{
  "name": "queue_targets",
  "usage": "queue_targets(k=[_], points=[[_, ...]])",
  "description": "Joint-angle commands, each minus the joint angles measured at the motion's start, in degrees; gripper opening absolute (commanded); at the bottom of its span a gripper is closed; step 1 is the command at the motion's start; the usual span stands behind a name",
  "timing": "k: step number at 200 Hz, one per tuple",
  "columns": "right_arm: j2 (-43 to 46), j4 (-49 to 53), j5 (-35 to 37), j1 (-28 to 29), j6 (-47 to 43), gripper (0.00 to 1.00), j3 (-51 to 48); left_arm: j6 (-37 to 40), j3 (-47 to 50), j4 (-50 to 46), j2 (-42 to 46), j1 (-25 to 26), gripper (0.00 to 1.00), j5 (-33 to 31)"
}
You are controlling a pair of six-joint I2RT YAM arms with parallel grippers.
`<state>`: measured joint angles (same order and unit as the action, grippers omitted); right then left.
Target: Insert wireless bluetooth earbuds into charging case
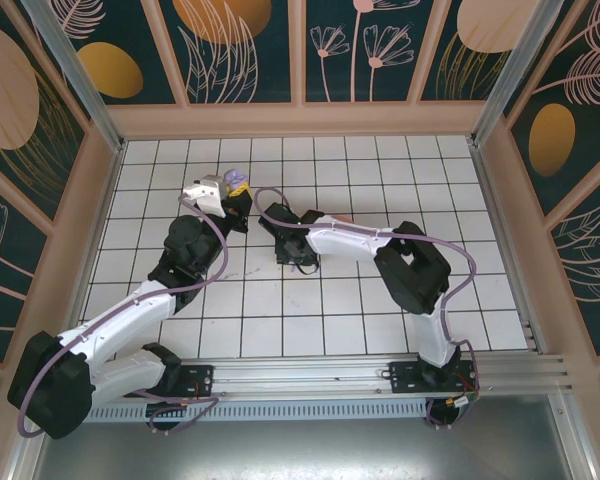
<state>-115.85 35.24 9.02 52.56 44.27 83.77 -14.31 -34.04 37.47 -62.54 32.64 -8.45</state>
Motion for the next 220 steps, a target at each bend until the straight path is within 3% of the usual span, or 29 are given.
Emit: queue_targets(k=[1,185,220], points=[[-1.7,1.9,0.3,0.4,1.2,0.39,1.7,-0.9,0.5,3.0,1.0,0.1,0.0,-0.6],[-5.3,0.1,-0.5,1.1,1.3,0.32,0.6,-1.9,0.5,3.7,0.7,0.1,0.0,0.3],[-5.0,-0.4,-0.4,1.1,1.2,0.24,0.0,-2.1,0.3,3.7,0.5,0.1,0.0,0.6]])
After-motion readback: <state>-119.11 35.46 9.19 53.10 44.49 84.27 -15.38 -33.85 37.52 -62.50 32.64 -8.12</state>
